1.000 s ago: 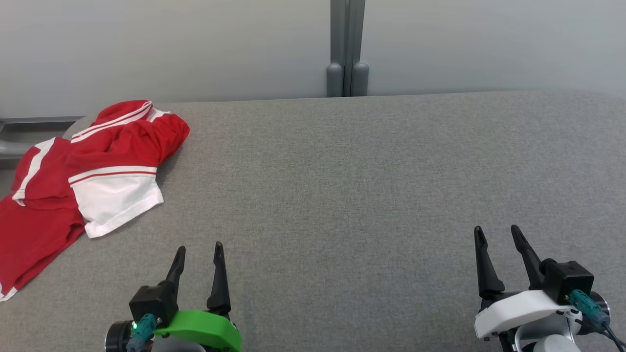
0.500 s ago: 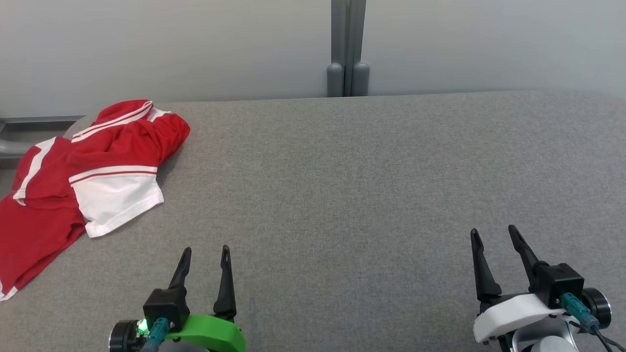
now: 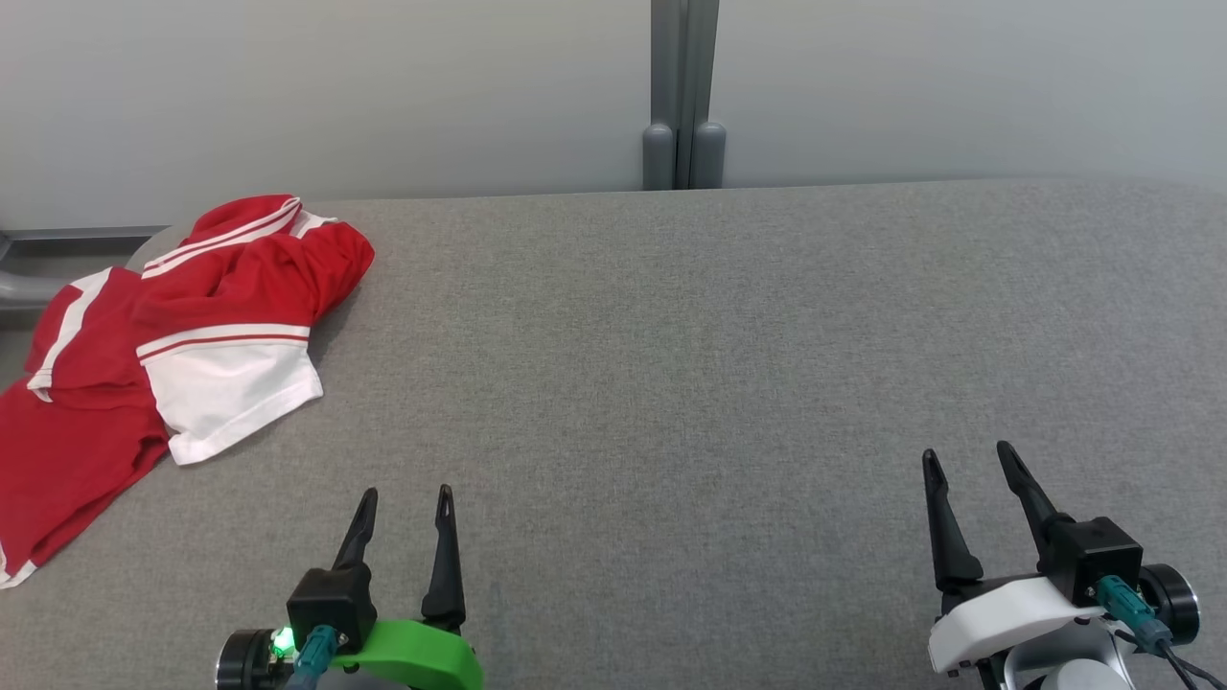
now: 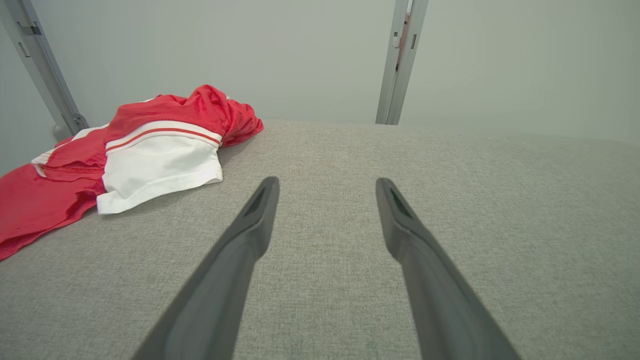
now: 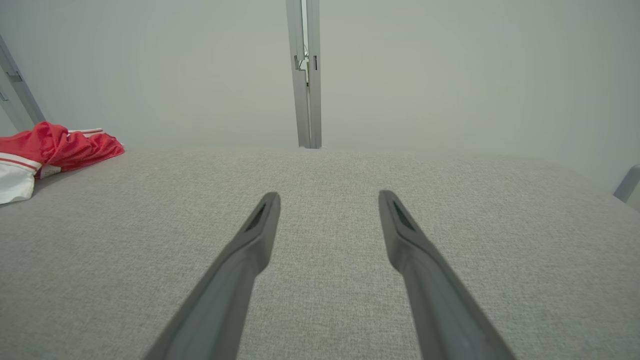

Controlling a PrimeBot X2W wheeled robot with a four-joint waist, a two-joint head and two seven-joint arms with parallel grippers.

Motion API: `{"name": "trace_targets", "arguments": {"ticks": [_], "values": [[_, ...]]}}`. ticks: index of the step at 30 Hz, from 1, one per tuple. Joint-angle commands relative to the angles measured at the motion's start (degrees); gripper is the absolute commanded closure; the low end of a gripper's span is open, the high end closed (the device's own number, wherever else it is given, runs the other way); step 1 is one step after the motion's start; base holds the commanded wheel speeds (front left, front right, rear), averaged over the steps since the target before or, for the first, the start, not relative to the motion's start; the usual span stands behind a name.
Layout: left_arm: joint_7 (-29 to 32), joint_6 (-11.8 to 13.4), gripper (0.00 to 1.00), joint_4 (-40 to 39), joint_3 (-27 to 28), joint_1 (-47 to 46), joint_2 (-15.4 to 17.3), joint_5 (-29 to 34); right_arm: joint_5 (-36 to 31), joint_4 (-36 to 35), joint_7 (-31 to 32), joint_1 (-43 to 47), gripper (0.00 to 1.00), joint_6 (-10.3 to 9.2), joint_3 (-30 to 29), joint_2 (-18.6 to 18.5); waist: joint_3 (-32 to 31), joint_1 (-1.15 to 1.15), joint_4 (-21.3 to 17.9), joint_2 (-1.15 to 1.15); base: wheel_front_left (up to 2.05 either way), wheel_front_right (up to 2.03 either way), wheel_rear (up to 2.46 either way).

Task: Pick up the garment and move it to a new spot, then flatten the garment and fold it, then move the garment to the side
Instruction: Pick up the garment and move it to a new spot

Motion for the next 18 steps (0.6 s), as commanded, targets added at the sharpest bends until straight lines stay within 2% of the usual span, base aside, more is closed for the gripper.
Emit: {"name": "trace_targets", "arguments": {"ticks": [1, 5, 9, 18], "values": [[-0.06, 0.42, 0.0, 0.18, -0.08, -0.58, 0.36, 0.49, -0.08, 0.09, -0.2, 0.36, 0.0, 0.0, -0.13, -0.24, 0.0, 0.0, 0.03, 0.0, 0.0, 0.0, 0.0], [-0.06, 0.25, 0.0, 0.22, -0.22, -0.72, 0.36, 0.49, 0.05, -0.15, -0.2, 0.63, 0.0, 0.0, -0.47, -0.25, 0.07, 0.0, 0.49, 0.0, 0.0, 0.0, 0.0], [-0.06, 0.14, 0.0, -0.24, -0.35, -1.37, 0.35, 1.0, 0.03, -0.96, -0.19, 1.06, 0.0, 0.0, -1.42, -0.22, 0.86, 0.0, 3.03, 0.0, 0.0, 0.0, 0.0], [-0.06, 0.14, 0.0, -1.42, 1.62, -2.49, 0.35, 2.15, 0.42, -2.49, -0.19, -0.49, 0.0, 0.0, -0.64, -0.22, 3.67, 0.0, 15.8, 0.0, 0.0, 0.0, 0.0]]}}
